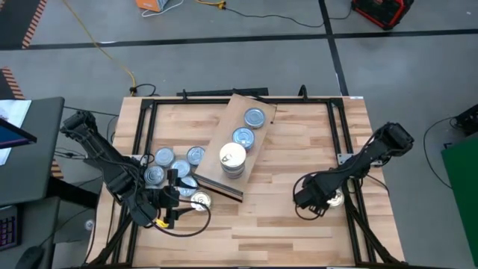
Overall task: Stack canned seafood by type on shelf
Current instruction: Stack the blue pink tuna can on top of the blue pink tuna can on the shelf
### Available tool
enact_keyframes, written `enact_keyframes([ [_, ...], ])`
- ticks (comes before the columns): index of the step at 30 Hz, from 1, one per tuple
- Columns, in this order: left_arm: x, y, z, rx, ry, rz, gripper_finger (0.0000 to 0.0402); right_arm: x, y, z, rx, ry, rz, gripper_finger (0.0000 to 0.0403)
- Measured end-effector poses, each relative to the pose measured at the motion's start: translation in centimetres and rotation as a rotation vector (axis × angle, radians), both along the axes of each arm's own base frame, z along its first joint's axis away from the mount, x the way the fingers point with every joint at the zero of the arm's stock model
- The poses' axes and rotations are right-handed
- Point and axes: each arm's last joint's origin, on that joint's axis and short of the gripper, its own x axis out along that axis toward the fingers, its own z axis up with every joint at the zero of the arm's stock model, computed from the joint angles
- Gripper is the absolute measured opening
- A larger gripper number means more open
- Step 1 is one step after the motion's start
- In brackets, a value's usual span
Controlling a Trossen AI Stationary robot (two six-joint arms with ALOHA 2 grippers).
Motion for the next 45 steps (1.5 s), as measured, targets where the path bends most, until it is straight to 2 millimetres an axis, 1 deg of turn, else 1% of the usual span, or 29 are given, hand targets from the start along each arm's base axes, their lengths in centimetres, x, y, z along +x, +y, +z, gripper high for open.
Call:
enact_keyframes([
  [3,0.0,0.0,0.0,0.001,0.000,0.000,0.0295,0.2,0.1,-0.7,0.001,0.000,0.005,0.0291],
  [8,0.0,0.0,0.0,0.000,0.003,-0.005,0.0295,1.0,0.4,-3.3,0.011,0.034,0.066,0.0291],
  [10,0.0,0.0,0.0,0.000,0.002,-0.005,0.0295,1.2,0.4,-3.9,0.012,0.063,0.083,0.0291],
  [12,0.0,0.0,0.0,0.000,0.002,-0.005,0.0295,1.7,0.3,-4.3,0.012,0.068,0.100,0.0291],
  [15,0.0,0.0,0.0,0.000,0.002,-0.005,0.0295,2.7,0.4,-3.9,-0.028,0.025,0.166,0.0291],
  [18,0.0,0.0,0.0,0.000,0.001,-0.004,0.0295,4.2,0.6,-3.1,-0.085,-0.099,0.242,0.0291],
  [22,0.0,0.0,0.0,0.001,0.001,-0.004,0.0295,5.7,0.6,-1.7,-0.155,-0.247,0.279,0.0291],
  [26,0.0,0.0,0.0,-0.001,0.002,-0.006,0.0295,6.3,0.8,1.1,-0.191,-0.410,0.330,0.0291],
  [29,0.0,0.0,0.0,-0.002,0.003,-0.007,0.0295,6.3,1.5,4.0,-0.201,-0.593,0.378,0.0291],
  [31,0.0,0.0,0.0,-0.002,0.004,-0.007,0.0295,5.6,1.6,6.0,-0.203,-0.697,0.358,0.0291],
  [33,0.0,0.0,0.0,-0.003,0.004,-0.007,0.0295,4.5,1.0,7.0,-0.210,-0.706,0.291,0.0291],
  [34,0.0,0.0,0.0,-0.003,0.004,-0.007,0.0295,4.0,0.7,7.1,-0.223,-0.681,0.246,0.0291],
  [37,0.0,0.0,0.0,-0.013,0.004,-0.003,0.0295,3.1,-0.3,6.3,-0.273,-0.607,0.091,0.0291],
  [40,0.0,0.0,0.0,-0.040,0.001,0.013,0.0295,2.6,-0.8,4.6,-0.251,-0.546,-0.045,0.0291],
  [42,0.0,0.0,0.0,-0.052,0.000,0.021,0.0295,2.4,-1.0,3.1,-0.221,-0.508,-0.101,0.0291],
  [45,0.1,0.0,0.0,-0.056,0.000,0.024,0.0295,1.9,-1.4,1.2,-0.221,-0.450,-0.126,0.0291],
])
